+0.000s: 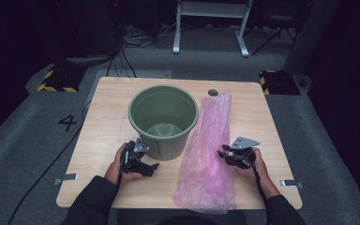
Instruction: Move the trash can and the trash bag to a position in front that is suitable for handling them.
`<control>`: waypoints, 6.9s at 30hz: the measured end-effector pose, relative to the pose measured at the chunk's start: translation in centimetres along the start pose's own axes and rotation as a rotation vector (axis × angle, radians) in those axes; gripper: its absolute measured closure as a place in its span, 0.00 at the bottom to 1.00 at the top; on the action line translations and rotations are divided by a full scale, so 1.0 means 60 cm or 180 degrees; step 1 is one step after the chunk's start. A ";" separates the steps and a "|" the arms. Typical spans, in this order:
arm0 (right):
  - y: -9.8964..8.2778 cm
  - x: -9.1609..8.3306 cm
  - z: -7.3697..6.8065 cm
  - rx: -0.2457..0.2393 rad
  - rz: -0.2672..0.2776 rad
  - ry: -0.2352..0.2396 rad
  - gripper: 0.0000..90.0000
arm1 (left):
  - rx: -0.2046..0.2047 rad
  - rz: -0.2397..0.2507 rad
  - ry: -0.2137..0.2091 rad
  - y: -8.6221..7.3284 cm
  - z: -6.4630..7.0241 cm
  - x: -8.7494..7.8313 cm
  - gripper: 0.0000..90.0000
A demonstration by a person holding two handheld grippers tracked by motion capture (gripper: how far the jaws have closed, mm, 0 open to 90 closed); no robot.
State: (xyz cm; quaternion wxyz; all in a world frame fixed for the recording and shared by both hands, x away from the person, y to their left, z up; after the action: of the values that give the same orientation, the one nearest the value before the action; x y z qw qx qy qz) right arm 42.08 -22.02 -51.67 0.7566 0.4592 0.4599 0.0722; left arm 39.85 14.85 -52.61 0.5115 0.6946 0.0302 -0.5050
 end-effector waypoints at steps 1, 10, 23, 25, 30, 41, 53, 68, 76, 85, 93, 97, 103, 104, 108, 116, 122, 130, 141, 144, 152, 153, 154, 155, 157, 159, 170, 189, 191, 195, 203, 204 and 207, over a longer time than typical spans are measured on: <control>-0.001 0.000 0.001 0.0004 -0.0005 -0.0002 0.70 | -0.0007 0.0004 0.0011 0.005 -0.001 0.005 0.00; -0.012 -0.006 0.012 0.0116 -0.0041 0.0009 0.67 | 0.0012 0.0007 -0.0003 0.033 0.002 0.031 0.00; -0.028 -0.017 0.023 0.0254 -0.0035 -0.0014 0.64 | 0.0107 0.0005 -0.0109 0.103 0.008 0.096 0.00; -0.028 -0.017 0.023 0.0254 -0.0035 -0.0015 0.64 | 0.0104 0.0008 -0.0117 0.113 0.009 0.106 0.00; -0.028 -0.017 0.022 0.0255 -0.0039 -0.0046 0.63 | 0.0113 0.0001 -0.0125 0.138 0.015 0.128 0.00; -0.028 -0.017 0.023 0.0286 -0.0041 -0.0049 0.61 | 0.0060 0.0002 -0.0083 0.141 0.025 0.126 0.11; -0.028 -0.016 0.025 0.0320 -0.0056 -0.0077 0.57 | 0.0465 0.0181 -0.0310 0.125 0.132 0.020 0.18; -0.027 -0.015 0.025 0.0337 -0.0066 -0.0121 0.52 | 0.0858 -0.0244 -0.0566 0.065 0.246 0.023 0.23; -0.028 -0.015 0.026 0.0355 -0.0096 -0.0137 0.33 | 0.0775 -0.0233 -0.0544 0.071 0.221 0.050 0.20; -0.033 -0.030 0.039 0.0403 0.0001 -0.0172 0.27 | 0.0584 -0.0093 -0.0441 0.060 0.145 0.046 0.17; -0.044 -0.058 0.072 0.0579 0.0127 -0.0344 0.27 | 0.0459 -0.0049 -0.0312 0.041 0.073 0.026 0.17; -0.049 -0.068 0.081 0.0655 0.0175 -0.0372 0.27 | 0.0448 -0.0073 -0.0240 0.034 0.051 0.016 0.17; -0.042 -0.079 0.082 0.0627 0.0272 -0.0435 0.28 | 0.0181 -0.0085 -0.0118 0.014 -0.002 0.000 0.13; -0.041 -0.079 0.081 0.0604 0.0261 -0.0464 0.28 | 0.0165 -0.0075 -0.0100 0.011 -0.008 -0.002 0.12; -0.038 -0.078 0.079 0.0552 0.0256 -0.0498 0.28 | 0.0038 -0.0062 -0.0078 -0.002 -0.041 -0.012 0.10; -0.028 -0.091 0.079 0.0553 0.0405 -0.0501 0.28 | -0.0156 -0.0039 0.0109 -0.020 -0.096 -0.028 0.06; -0.016 -0.118 0.079 0.0526 0.0561 -0.0515 0.32 | -0.0258 -0.0083 0.0225 -0.022 -0.112 -0.045 0.20; 0.000 -0.145 0.078 0.0539 0.0731 -0.0602 0.32 | -0.0010 0.0272 0.0104 0.008 -0.067 -0.085 0.18; 0.036 -0.159 0.073 0.0527 0.0736 -0.0803 0.35 | 0.0535 -0.0038 -0.0248 0.001 0.024 -0.072 0.20; 0.043 -0.138 0.064 0.0481 0.0681 -0.0682 0.36 | 0.0495 -0.0141 -0.0268 -0.010 0.020 -0.062 0.19; 0.024 -0.052 0.060 0.0516 0.0202 -0.0380 0.38 | 0.0439 -0.0201 -0.0291 -0.032 0.016 -0.050 0.17; 0.022 -0.046 0.061 0.0518 0.0168 -0.0349 0.37 | 0.0419 -0.0184 -0.0290 -0.033 0.015 -0.050 0.17; 0.019 -0.040 0.061 0.0535 0.0148 -0.0315 0.36 | 0.0417 -0.0181 -0.0287 -0.033 0.012 -0.050 0.17; 0.019 -0.040 0.061 0.0535 0.0148 -0.0315 0.36 | 0.0417 -0.0181 -0.0287 -0.033 0.012 -0.050 0.17; 0.012 -0.029 0.060 0.0583 0.0116 -0.0229 0.32 | 0.0367 -0.0159 -0.0315 -0.036 0.009 -0.049 0.17; 0.006 -0.019 0.059 0.0603 0.0079 -0.0146 0.31 | 0.0346 -0.0141 -0.0346 -0.037 0.003 -0.047 0.15; -0.008 0.014 0.056 0.0572 -0.0082 -0.0087 0.25 | 0.0294 0.0055 -0.0344 -0.042 -0.024 -0.041 0.08; -0.005 0.018 0.065 0.0534 -0.0122 -0.0090 0.66 | 0.0033 0.0213 -0.0091 -0.051 -0.027 -0.081 0.19; -0.006 0.017 0.066 0.0536 -0.0117 -0.0090 0.70 | 0.0029 0.0227 -0.0085 -0.052 -0.028 -0.086 0.16; -0.007 0.016 0.067 0.0561 -0.0108 -0.0121 0.79 | 0.0018 0.0191 0.0078 -0.067 -0.048 -0.100 0.18; -0.009 0.014 0.070 0.0514 -0.0102 -0.0136 0.90 | -0.0197 0.0142 0.0124 -0.087 -0.081 -0.100 0.17; -0.009 0.014 0.070 0.0501 -0.0106 -0.0143 0.91 | -0.0187 0.0084 0.0153 -0.089 -0.086 -0.097 0.18; -0.009 0.013 0.071 0.0479 -0.0105 -0.0152 0.92 | -0.0201 0.0095 0.0133 -0.092 -0.089 -0.095 0.17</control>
State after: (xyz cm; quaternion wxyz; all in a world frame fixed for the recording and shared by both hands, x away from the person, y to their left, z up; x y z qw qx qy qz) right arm 45.62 -24.61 -51.93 0.7318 0.5087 0.4533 0.0140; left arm 37.55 24.13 -52.35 0.5398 0.6889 0.0464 -0.4816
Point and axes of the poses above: each handheld gripper's, and its own axes: x roughly forward along the jaws, y roughly out of its top, z roughly to its right, the point moved 3 cm from there along x, roughly forward along the jaws, and after that the axes turned 3 degrees about -x, right-handed, at the moved point
